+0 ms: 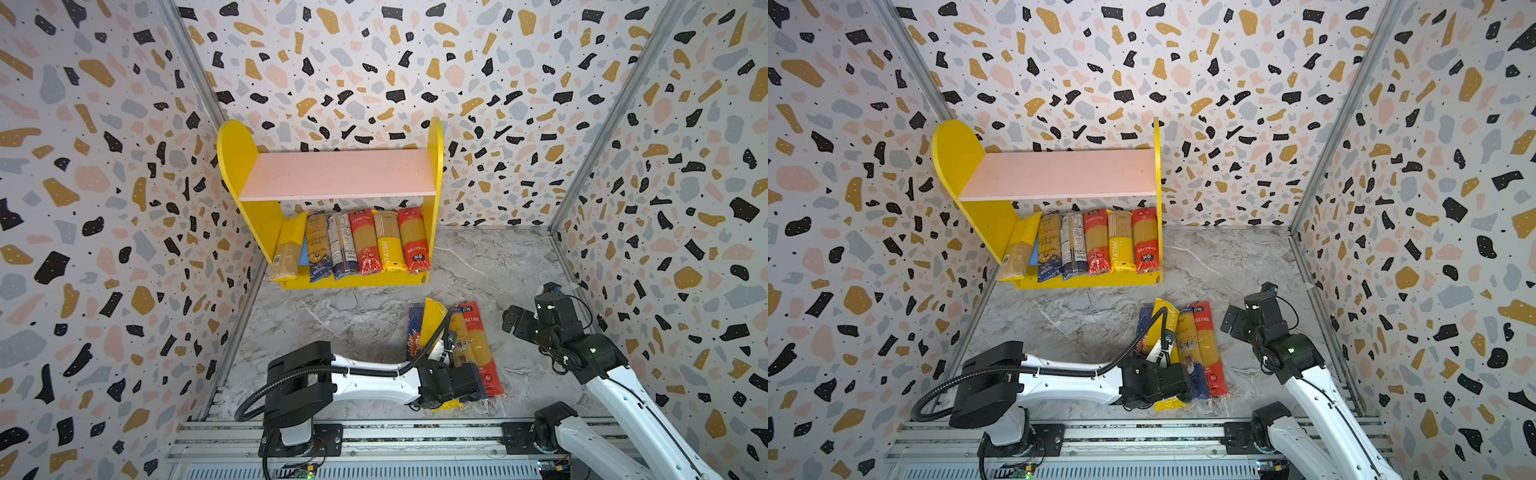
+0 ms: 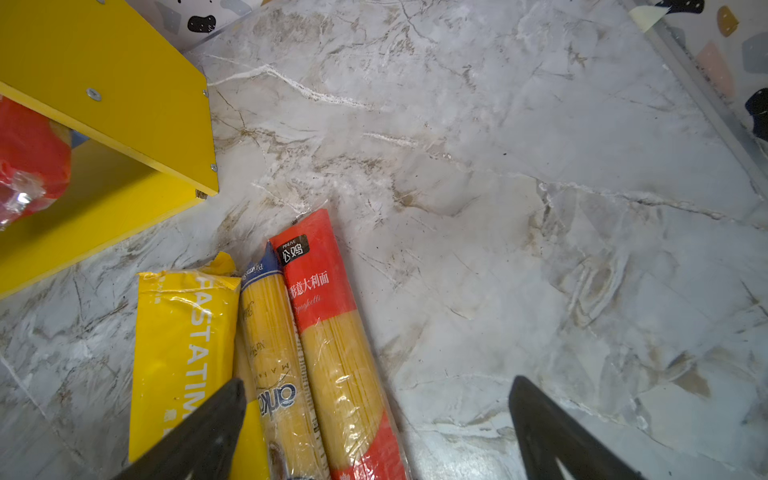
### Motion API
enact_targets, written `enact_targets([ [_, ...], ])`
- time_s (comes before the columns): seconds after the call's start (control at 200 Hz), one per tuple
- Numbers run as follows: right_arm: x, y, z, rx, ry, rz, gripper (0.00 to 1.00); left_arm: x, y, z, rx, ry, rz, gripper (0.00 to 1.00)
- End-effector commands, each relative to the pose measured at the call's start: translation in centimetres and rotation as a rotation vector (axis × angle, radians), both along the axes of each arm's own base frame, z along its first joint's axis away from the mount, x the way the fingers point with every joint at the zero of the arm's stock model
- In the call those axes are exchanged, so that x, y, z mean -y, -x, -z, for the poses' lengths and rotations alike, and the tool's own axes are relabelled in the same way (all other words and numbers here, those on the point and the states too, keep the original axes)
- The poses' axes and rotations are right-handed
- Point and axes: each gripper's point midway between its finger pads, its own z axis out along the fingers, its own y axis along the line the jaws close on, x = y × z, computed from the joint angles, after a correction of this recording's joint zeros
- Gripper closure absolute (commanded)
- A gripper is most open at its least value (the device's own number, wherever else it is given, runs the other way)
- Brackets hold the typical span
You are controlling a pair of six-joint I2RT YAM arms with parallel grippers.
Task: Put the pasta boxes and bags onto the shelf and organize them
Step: 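Close the left gripper on the yellow PASTATIME bag lying on the table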
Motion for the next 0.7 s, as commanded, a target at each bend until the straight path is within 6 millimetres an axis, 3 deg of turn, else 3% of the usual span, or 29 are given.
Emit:
enact_targets([
  [0.0,-0.2,-0.1,0.2,0.001,0.003,-0.022,0.01,-2.0,-0.6,-0.9,0.032,-0.046,-0.018,0.21],
  [0.08,-0.3,-0.1,0.1,0.005,0.0,-0.032,0.01,-1.7,-0.5,-1.1,0.029,-0.029,-0.007,0.1],
  [0.3,-0.9,0.0,-0.2,0.017,-0.015,-0.07,0.01,-1.6,0.2,-1.2,0.01,0.035,0.025,0.0],
  [0.481,-1.1,-0.1,0.1,0.008,-0.014,-0.08,0.01,-1.2,1.0,0.1,-0.035,0.08,0.038,0.01],
  [0.696,-1.1,0.1,0.0,0.012,-0.019,-0.083,0.01,0.9,2.0,1.6,-0.067,0.071,0.077,0.0],
])
